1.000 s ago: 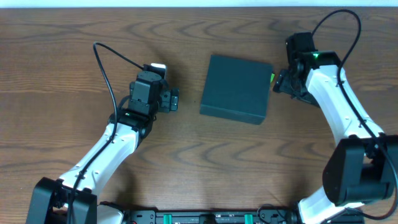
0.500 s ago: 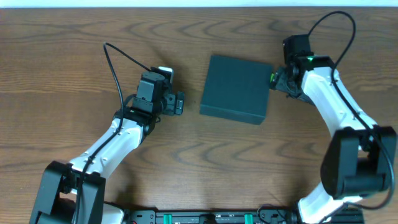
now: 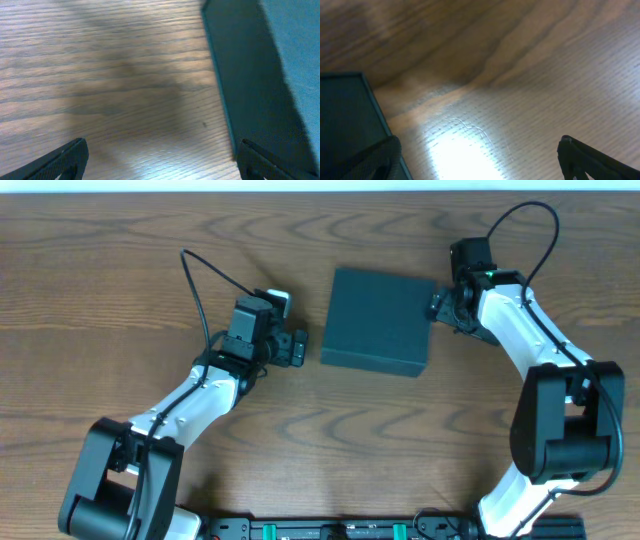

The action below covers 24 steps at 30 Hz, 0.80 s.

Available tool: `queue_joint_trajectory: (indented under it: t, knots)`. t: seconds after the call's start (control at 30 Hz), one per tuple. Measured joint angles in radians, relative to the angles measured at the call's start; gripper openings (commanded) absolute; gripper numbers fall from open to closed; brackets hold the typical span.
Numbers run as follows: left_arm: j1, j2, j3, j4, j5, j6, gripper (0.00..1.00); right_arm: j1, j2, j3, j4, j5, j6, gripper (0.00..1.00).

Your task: Pack container

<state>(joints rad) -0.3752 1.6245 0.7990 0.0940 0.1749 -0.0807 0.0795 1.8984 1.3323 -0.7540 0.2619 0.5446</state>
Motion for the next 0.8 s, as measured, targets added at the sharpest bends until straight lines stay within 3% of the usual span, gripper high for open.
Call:
queue_joint_trajectory:
  t: [0.43,0.8]
  knots:
    - [-0.06,0.008,0.0,0.006,0.02,-0.048,0.95,0.032,0.006,0.0,0.074,-0.007,0.0,0.99]
    - [-0.059,-0.021,0.0,-0.096,-0.026,-0.08,0.95,0.106,0.006,0.006,0.077,0.05,0.002,0.99]
